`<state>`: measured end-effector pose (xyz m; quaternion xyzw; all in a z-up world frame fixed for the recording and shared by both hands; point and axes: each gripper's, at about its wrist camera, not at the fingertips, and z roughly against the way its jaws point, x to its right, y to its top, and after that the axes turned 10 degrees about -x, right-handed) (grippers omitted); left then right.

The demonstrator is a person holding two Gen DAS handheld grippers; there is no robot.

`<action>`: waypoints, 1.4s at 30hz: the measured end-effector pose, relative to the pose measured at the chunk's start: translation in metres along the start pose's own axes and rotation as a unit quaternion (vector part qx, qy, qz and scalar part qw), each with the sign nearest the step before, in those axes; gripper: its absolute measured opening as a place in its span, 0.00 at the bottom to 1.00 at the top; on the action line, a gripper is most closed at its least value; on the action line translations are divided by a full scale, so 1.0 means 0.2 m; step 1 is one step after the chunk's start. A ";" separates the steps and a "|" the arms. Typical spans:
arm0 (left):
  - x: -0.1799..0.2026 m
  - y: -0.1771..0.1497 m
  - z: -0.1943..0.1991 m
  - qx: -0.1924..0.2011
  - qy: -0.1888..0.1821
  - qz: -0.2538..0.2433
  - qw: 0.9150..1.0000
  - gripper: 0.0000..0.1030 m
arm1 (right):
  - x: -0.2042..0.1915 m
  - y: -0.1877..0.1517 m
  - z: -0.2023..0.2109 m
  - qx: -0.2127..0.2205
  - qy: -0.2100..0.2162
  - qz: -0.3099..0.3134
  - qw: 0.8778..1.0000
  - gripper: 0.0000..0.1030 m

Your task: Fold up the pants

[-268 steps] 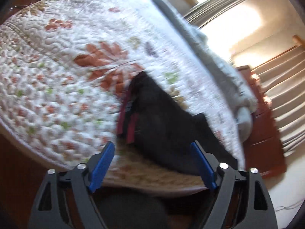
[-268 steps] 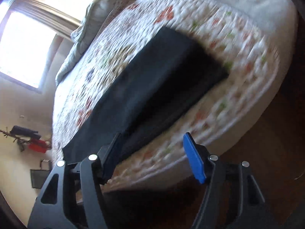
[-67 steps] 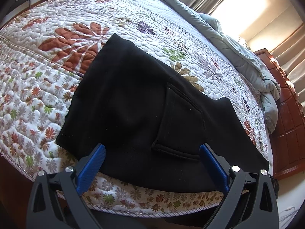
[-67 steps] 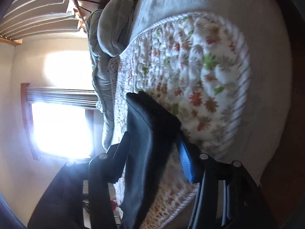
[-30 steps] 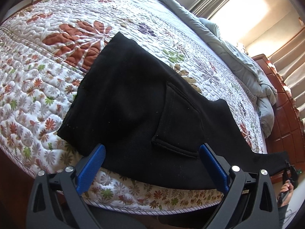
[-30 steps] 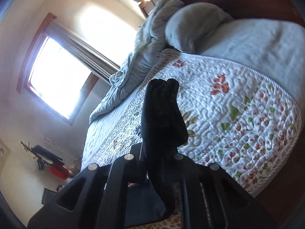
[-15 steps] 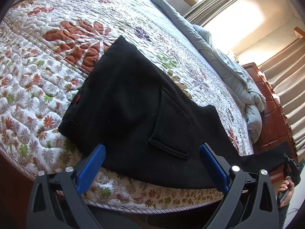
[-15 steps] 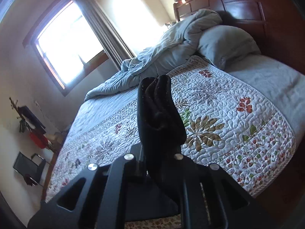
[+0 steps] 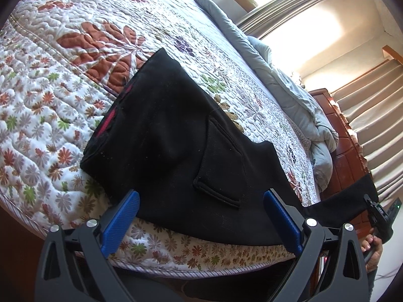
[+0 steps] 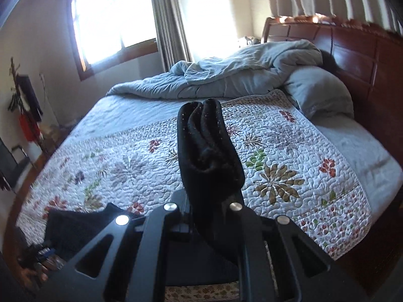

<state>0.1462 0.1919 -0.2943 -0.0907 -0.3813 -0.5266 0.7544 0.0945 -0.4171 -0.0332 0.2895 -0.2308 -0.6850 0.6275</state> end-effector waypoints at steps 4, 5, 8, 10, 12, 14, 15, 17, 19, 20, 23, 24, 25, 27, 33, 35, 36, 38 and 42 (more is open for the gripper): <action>-0.01 0.00 0.01 0.000 -0.008 0.002 1.000 0.96 | -0.16 -0.01 -0.05 -0.005 -0.033 0.053 0.998 0.09; -0.01 0.00 0.01 0.000 -0.009 0.003 1.000 0.96 | -0.20 -0.02 -0.07 -0.007 -0.040 0.066 0.997 0.09; -0.02 0.00 0.01 0.001 -0.015 0.005 1.000 0.96 | -0.31 -0.05 -0.12 -0.015 -0.058 0.105 0.993 0.09; -0.03 0.00 0.01 0.001 -0.018 0.007 1.000 0.96 | -0.40 -0.08 -0.17 -0.022 -0.069 0.133 0.988 0.09; -0.03 0.00 0.01 0.002 -0.020 0.007 1.000 0.96 | -0.46 -0.11 -0.21 -0.030 -0.073 0.151 0.985 0.09; -0.03 -0.01 0.02 0.001 -0.021 0.007 1.000 0.96 | -0.53 -0.14 -0.26 -0.039 -0.086 0.176 0.980 0.09; -0.03 -0.01 0.02 0.001 -0.021 0.007 1.000 0.96 | -0.58 -0.17 -0.30 -0.045 -0.093 0.192 0.976 0.09; -0.04 -0.01 0.02 0.000 -0.024 0.008 1.000 0.96 | -0.65 -0.22 -0.35 -0.053 -0.102 0.218 0.969 0.09; -0.04 -0.01 0.03 -0.001 -0.026 0.007 1.000 0.96 | -0.72 -0.27 -0.40 -0.067 -0.104 0.239 0.963 0.09; -0.04 -0.01 0.03 -0.002 -0.026 0.007 1.000 0.96 | -0.75 -0.29 -0.42 -0.074 -0.102 0.245 0.961 0.09; -0.06 0.00 0.04 -0.005 -0.030 0.005 1.000 0.96 | -0.83 -0.34 -0.46 -0.091 -0.096 0.264 0.955 0.09; -0.06 0.00 0.04 -0.006 -0.032 0.005 0.999 0.96 | -0.86 -0.35 -0.48 -0.096 -0.094 0.269 0.954 0.09; -0.06 0.00 0.04 -0.007 -0.033 0.005 0.999 0.96 | -0.88 -0.37 -0.49 -0.099 -0.094 0.273 0.952 0.09; -0.06 0.00 0.04 -0.010 -0.033 0.003 0.999 0.96 | -0.90 -0.38 -0.51 -0.102 -0.093 0.276 0.951 0.09; -0.09 -0.01 0.06 -0.010 -0.039 0.007 0.999 0.96 | -0.93 -0.41 -0.56 -0.112 -0.094 0.282 0.948 0.09; -0.09 -0.01 0.06 -0.010 -0.041 0.008 0.999 0.96 | -0.95 -0.43 -0.58 -0.113 -0.098 0.291 0.945 0.09; -0.09 -0.01 0.06 -0.011 -0.041 0.009 0.999 0.96 | -0.95 -0.44 -0.59 -0.114 -0.097 0.296 0.943 0.09; -0.10 0.00 0.06 -0.012 -0.042 0.010 0.999 0.96 | -0.97 -0.46 -0.61 -0.118 -0.097 0.302 0.941 0.09; -0.10 0.00 0.06 -0.012 -0.044 0.013 0.999 0.96 | -0.99 -0.50 -0.65 -0.120 -0.098 0.319 0.935 0.09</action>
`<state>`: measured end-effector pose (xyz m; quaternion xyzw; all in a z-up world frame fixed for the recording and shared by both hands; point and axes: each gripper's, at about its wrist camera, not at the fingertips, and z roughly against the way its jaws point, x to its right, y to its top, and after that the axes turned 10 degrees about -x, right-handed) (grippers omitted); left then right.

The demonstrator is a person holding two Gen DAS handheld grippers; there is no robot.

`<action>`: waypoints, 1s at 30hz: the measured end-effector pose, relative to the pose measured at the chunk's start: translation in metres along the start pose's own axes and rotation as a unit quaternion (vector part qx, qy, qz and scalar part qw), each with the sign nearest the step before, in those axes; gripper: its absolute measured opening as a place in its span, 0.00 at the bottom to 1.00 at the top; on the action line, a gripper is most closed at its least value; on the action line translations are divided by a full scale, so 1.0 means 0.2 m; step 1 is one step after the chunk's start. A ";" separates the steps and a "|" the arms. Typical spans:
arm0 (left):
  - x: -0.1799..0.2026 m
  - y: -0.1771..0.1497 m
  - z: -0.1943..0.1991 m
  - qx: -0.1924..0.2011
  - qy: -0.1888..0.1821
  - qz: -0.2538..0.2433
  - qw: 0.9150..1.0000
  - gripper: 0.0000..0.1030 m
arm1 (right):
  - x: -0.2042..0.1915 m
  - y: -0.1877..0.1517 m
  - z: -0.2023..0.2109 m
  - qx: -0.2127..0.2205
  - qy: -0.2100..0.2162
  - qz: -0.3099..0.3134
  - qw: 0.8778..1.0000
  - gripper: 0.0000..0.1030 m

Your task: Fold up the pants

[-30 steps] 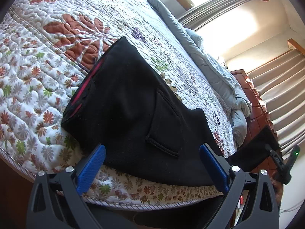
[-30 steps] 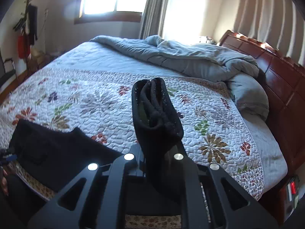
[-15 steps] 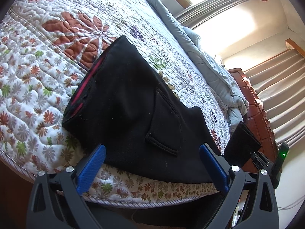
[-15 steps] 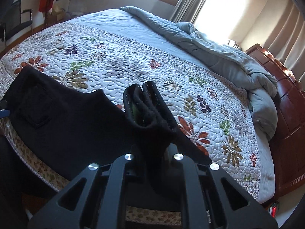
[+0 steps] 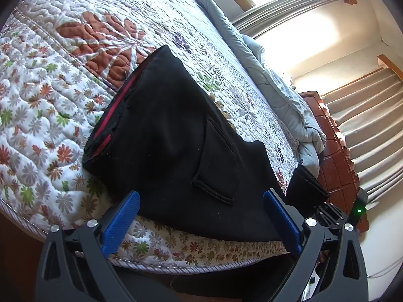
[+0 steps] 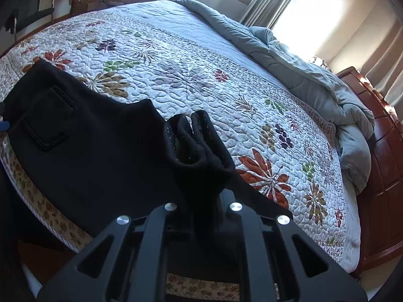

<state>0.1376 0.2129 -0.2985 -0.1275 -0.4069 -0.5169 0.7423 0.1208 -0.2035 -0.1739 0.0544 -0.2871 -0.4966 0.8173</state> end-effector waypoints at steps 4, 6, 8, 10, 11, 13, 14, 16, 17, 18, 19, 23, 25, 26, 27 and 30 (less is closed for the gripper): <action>0.00 0.00 0.01 0.002 -0.002 0.001 1.000 0.96 | -0.05 0.00 -0.05 -0.002 -0.011 0.022 1.000 0.09; 0.00 0.00 0.01 0.001 -0.003 0.002 1.000 0.96 | -0.09 -0.01 -0.07 -0.001 -0.020 0.039 0.999 0.09; 0.00 0.00 0.01 0.000 -0.004 0.004 1.000 0.96 | -0.11 -0.01 -0.09 -0.003 -0.021 0.046 0.999 0.09; 0.00 0.01 0.00 -0.001 -0.005 0.006 1.000 0.96 | -0.12 -0.01 -0.11 -0.004 -0.025 0.054 0.998 0.09; 0.00 0.01 0.00 -0.001 -0.005 0.006 1.000 0.96 | -0.13 -0.01 -0.12 -0.003 -0.028 0.058 0.998 0.09; 0.00 0.02 0.00 -0.001 -0.006 0.006 1.000 0.96 | -0.14 -0.01 -0.12 -0.004 -0.030 0.064 0.998 0.09; 0.00 0.02 0.00 -0.002 -0.007 0.006 1.000 0.96 | -0.15 -0.01 -0.13 -0.005 -0.030 0.066 0.997 0.09; -0.01 0.03 0.00 -0.002 -0.011 0.008 1.000 0.96 | -0.16 -0.01 -0.14 -0.007 -0.034 0.073 0.997 0.09; -0.01 0.03 0.00 -0.002 -0.012 0.008 1.000 0.96 | -0.17 -0.01 -0.15 -0.009 -0.033 0.074 0.997 0.09; -0.01 0.03 0.00 -0.002 -0.012 0.008 1.000 0.96 | -0.17 -0.01 -0.15 -0.010 -0.033 0.075 0.997 0.09; -0.01 0.03 0.01 -0.002 -0.013 0.007 1.000 0.96 | -0.18 -0.02 -0.15 -0.011 -0.035 0.076 0.996 0.09; -0.02 0.02 0.01 -0.001 -0.016 0.007 1.000 0.96 | -0.21 -0.03 -0.17 -0.012 -0.049 0.091 0.995 0.09; -0.03 0.01 0.02 0.000 -0.018 0.007 1.000 0.96 | -0.24 -0.04 -0.18 -0.012 -0.061 0.102 0.993 0.09; -0.03 0.01 0.02 0.000 -0.019 0.007 1.000 0.96 | -0.26 -0.05 -0.19 -0.012 -0.071 0.111 0.991 0.09; -0.03 0.01 0.02 0.000 -0.020 0.008 1.000 0.96 | -0.27 -0.05 -0.19 -0.013 -0.076 0.117 0.990 0.09; -0.03 0.01 0.03 0.001 -0.022 0.008 1.000 0.96 | -0.33 -0.08 -0.21 -0.014 -0.097 0.145 0.985 0.09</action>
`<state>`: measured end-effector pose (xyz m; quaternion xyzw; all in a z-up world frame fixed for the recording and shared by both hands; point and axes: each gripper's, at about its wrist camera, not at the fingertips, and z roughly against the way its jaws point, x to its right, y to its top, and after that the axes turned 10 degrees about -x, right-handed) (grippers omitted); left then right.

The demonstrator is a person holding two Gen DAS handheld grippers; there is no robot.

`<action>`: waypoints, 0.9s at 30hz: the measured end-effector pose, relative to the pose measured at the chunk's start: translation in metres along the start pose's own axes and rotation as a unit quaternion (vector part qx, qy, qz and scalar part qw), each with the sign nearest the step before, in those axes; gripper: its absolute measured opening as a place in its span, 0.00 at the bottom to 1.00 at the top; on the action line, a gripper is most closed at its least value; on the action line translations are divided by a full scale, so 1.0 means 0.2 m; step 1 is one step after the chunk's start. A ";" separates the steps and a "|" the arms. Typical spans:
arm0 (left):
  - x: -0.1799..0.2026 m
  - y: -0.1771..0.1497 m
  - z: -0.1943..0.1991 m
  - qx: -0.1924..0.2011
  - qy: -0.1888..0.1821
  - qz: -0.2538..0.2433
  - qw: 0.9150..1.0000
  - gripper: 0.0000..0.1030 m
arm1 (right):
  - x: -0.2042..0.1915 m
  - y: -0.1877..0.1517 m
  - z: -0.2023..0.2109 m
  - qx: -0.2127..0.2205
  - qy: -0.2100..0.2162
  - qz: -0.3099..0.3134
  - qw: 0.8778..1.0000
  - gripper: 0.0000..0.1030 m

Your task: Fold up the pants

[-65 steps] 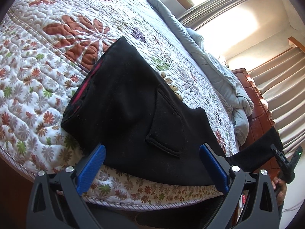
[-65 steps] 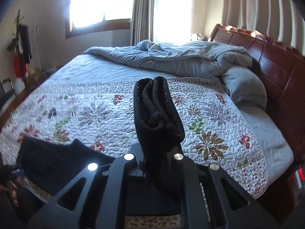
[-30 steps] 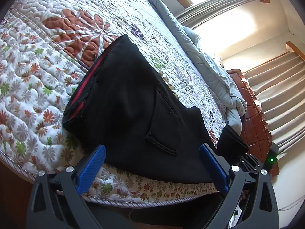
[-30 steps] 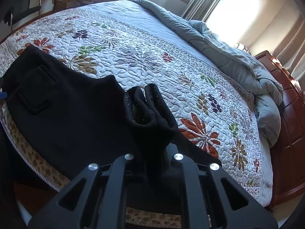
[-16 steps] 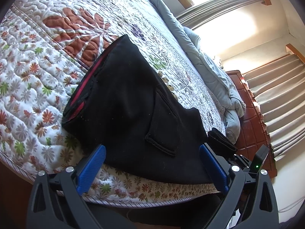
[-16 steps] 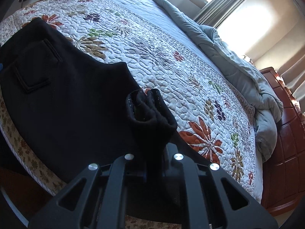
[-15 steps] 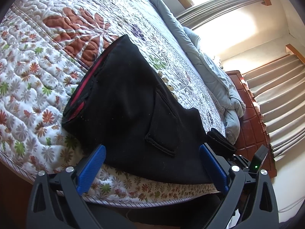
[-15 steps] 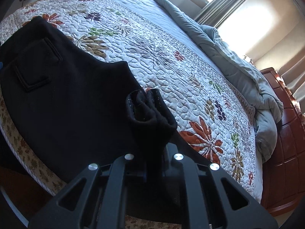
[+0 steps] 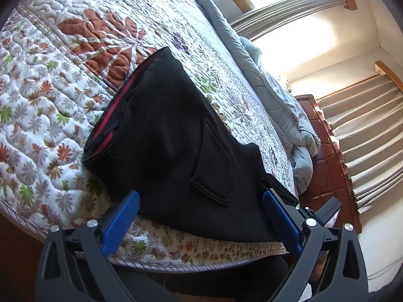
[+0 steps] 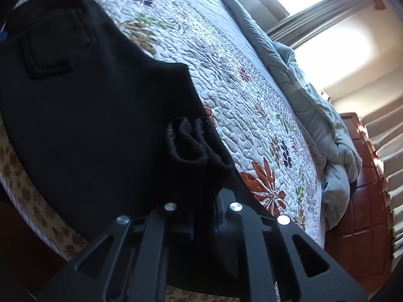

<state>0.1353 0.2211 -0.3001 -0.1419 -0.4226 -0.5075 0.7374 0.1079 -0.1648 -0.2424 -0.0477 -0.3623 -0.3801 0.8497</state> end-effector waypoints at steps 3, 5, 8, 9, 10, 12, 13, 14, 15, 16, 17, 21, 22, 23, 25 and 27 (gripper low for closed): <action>0.00 0.00 0.01 0.000 -0.004 0.000 1.000 0.96 | -0.04 0.00 -0.01 -0.003 -0.010 0.016 1.000 0.09; 0.00 0.00 0.01 -0.001 -0.006 0.000 1.000 0.96 | -0.06 0.00 -0.02 -0.005 -0.013 0.021 1.000 0.09; -0.01 -0.01 0.02 -0.002 -0.011 0.001 1.000 0.96 | -0.09 0.00 -0.03 -0.009 -0.017 0.030 0.999 0.09; -0.02 -0.01 0.02 -0.002 -0.011 0.003 1.000 0.96 | -0.09 0.00 -0.04 -0.010 -0.018 0.033 0.999 0.09; -0.02 -0.01 0.03 -0.003 -0.012 0.004 1.000 0.96 | -0.10 -0.01 -0.04 -0.013 -0.019 0.037 0.999 0.09; -0.02 -0.01 0.02 -0.004 -0.011 0.005 1.000 0.96 | -0.13 -0.01 -0.05 -0.017 -0.018 0.043 0.999 0.10; -0.02 -0.01 0.02 -0.004 -0.009 0.004 1.000 0.96 | -0.14 -0.01 -0.06 -0.018 -0.018 0.045 0.999 0.11; -0.02 0.00 0.02 -0.004 -0.008 0.003 1.000 0.96 | -0.15 -0.01 -0.06 -0.020 -0.018 0.048 0.999 0.12; -0.02 0.00 0.02 -0.005 -0.007 0.003 1.000 0.96 | -0.16 -0.02 -0.06 -0.021 -0.015 0.048 0.998 0.13; -0.02 0.00 0.02 -0.005 -0.007 0.004 1.000 0.96 | -0.16 -0.02 -0.07 -0.023 -0.013 0.049 0.998 0.15; -0.02 0.01 0.01 -0.006 -0.008 0.004 1.000 0.96 | -0.17 -0.02 -0.07 -0.023 -0.012 0.050 0.998 0.15; -0.03 0.03 0.00 -0.011 -0.014 0.007 1.000 0.95 | -0.19 -0.03 -0.09 -0.029 -0.005 0.048 0.998 0.16; -0.03 0.04 0.00 -0.013 -0.016 0.008 1.000 0.95 | -0.19 -0.02 -0.10 -0.029 -0.003 0.047 0.998 0.17; -0.04 0.04 0.00 -0.014 -0.016 0.009 1.000 0.95 | -0.18 -0.02 -0.10 -0.030 0.002 0.045 0.999 0.19; -0.03 0.04 -0.01 -0.015 -0.015 0.007 1.000 0.95 | -0.17 -0.02 -0.09 -0.029 0.010 0.042 0.999 0.23; -0.03 0.04 -0.01 -0.016 -0.012 0.006 1.000 0.95 | -0.15 -0.02 -0.06 -0.028 0.031 0.036 0.999 0.32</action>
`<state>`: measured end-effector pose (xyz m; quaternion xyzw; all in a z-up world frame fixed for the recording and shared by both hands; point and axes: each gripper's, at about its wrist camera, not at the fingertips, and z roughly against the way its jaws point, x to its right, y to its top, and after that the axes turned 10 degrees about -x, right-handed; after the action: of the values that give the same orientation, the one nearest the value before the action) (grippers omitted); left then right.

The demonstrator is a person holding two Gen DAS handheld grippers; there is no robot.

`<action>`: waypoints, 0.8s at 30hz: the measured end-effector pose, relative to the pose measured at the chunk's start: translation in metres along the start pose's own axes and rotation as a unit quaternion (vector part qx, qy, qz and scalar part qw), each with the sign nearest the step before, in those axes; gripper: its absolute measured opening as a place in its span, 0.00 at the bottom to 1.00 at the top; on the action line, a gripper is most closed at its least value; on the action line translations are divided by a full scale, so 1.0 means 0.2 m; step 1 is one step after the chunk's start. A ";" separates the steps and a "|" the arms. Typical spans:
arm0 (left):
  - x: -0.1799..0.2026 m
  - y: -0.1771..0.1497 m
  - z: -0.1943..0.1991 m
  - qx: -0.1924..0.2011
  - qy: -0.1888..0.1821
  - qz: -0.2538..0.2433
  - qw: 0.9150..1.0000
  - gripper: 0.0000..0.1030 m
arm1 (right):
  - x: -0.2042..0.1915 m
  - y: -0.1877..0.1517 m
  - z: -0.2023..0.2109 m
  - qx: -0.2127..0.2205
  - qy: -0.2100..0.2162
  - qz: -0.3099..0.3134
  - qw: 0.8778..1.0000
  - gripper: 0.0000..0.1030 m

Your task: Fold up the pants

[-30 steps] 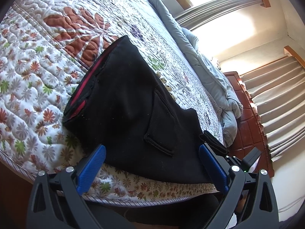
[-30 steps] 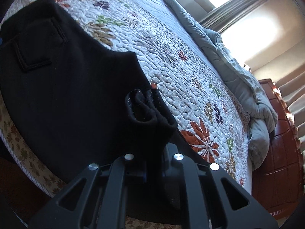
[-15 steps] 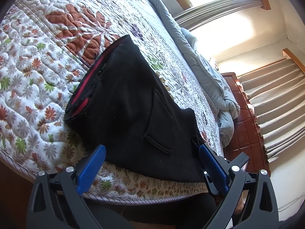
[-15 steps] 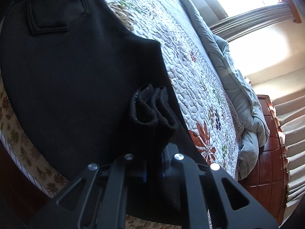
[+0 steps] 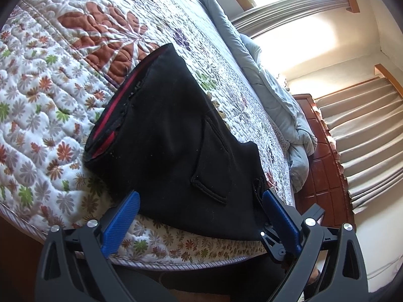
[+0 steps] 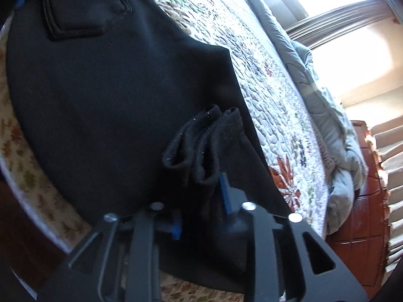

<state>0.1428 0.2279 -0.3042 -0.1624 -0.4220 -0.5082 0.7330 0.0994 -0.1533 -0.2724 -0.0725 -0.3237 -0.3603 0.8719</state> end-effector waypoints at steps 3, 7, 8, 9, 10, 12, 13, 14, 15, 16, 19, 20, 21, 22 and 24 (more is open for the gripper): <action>0.00 0.00 0.00 0.000 0.005 -0.003 1.000 0.95 | 0.01 -0.02 0.07 0.006 0.026 -0.007 1.000 0.46; 0.02 -0.01 -0.02 0.002 0.012 -0.004 1.000 0.95 | 0.05 -0.08 0.19 0.020 0.076 -0.029 0.996 0.53; 0.02 -0.02 -0.02 0.002 0.014 -0.005 1.000 0.95 | 0.08 -0.10 0.22 0.025 0.096 -0.039 0.994 0.54; 0.02 -0.02 -0.03 0.002 0.017 -0.007 1.000 0.95 | 0.13 -0.13 0.26 0.033 0.131 -0.056 0.989 0.54; 0.02 -0.02 -0.03 0.001 0.019 -0.008 1.000 0.95 | 0.21 -0.17 0.29 0.039 0.171 -0.082 0.981 0.54; 0.03 -0.02 -0.04 0.001 0.022 -0.009 1.000 0.95 | 0.40 -0.26 0.29 0.043 0.233 -0.148 0.960 0.54; 0.03 -0.02 -0.04 0.001 0.022 -0.010 1.000 0.95 | 0.50 -0.31 0.26 0.038 0.243 -0.180 0.952 0.54; 0.03 -0.02 -0.05 0.000 0.023 -0.011 1.000 0.95 | 0.64 -0.39 0.20 0.027 0.245 -0.226 0.943 0.53; 0.03 -0.02 -0.06 0.000 0.024 -0.011 1.000 0.95 | 0.73 -0.45 0.14 0.017 0.250 -0.259 0.933 0.53; 0.03 -0.02 -0.06 -0.001 0.025 -0.011 1.000 0.95 | 0.84 -0.54 0.05 0.002 0.271 -0.305 0.913 0.52; 0.03 -0.02 -0.08 -0.002 0.028 -0.010 1.000 0.95 | 1.02 -0.76 -0.19 -0.037 0.332 -0.397 0.855 0.42; 0.04 -0.02 -0.09 -0.002 0.030 -0.011 0.999 0.95 | 1.02 -0.80 -0.24 -0.047 0.329 -0.399 0.855 0.42; 0.05 -0.02 -0.09 -0.002 0.035 -0.014 0.999 0.95 | 0.98 -0.83 -0.27 -0.057 0.334 -0.393 0.855 0.42; 0.05 -0.02 -0.10 -0.003 0.040 -0.016 0.999 0.95 | 0.95 -0.85 -0.32 -0.070 0.343 -0.386 0.853 0.42; 0.07 -0.02 -0.12 -0.006 0.048 -0.021 0.999 0.96 | 0.88 -0.85 -0.39 -0.090 0.343 -0.367 0.860 0.42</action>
<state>0.1523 0.2025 -0.3071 -0.1339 -0.3867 -0.5334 0.7403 0.1180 -0.4079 -0.2424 0.1014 0.0270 -0.6840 0.7219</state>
